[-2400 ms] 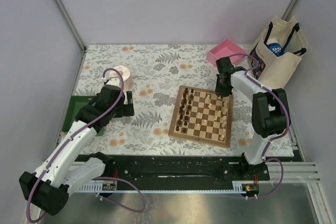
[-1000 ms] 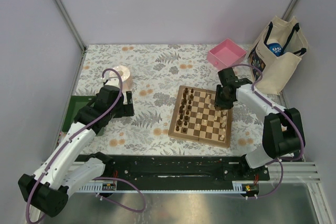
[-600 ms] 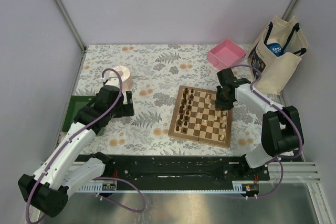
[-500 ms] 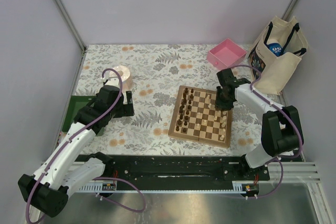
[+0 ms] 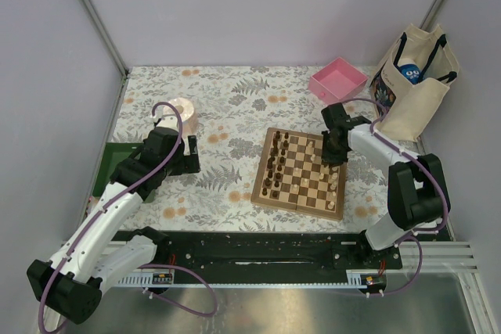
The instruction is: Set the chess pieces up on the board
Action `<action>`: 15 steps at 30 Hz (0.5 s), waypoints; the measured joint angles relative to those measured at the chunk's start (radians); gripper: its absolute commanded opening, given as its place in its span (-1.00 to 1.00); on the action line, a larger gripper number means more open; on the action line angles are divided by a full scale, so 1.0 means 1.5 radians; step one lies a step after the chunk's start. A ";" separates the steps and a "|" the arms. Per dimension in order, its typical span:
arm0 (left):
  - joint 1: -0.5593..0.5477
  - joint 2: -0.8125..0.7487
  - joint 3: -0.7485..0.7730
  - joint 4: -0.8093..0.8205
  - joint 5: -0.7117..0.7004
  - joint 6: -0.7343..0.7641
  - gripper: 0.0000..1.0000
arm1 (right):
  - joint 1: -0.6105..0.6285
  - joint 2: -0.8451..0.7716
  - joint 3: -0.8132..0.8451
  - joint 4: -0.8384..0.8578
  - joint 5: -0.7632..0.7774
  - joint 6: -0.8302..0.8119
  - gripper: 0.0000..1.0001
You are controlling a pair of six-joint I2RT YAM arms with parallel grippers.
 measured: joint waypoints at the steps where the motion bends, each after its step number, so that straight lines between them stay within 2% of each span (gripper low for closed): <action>1: 0.000 0.000 0.000 0.000 0.000 0.000 0.98 | 0.000 0.001 0.001 -0.001 0.000 -0.001 -0.71; 15: 0.000 0.000 0.000 0.000 0.000 0.000 0.98 | 0.000 0.042 0.082 0.003 0.033 -0.007 -0.70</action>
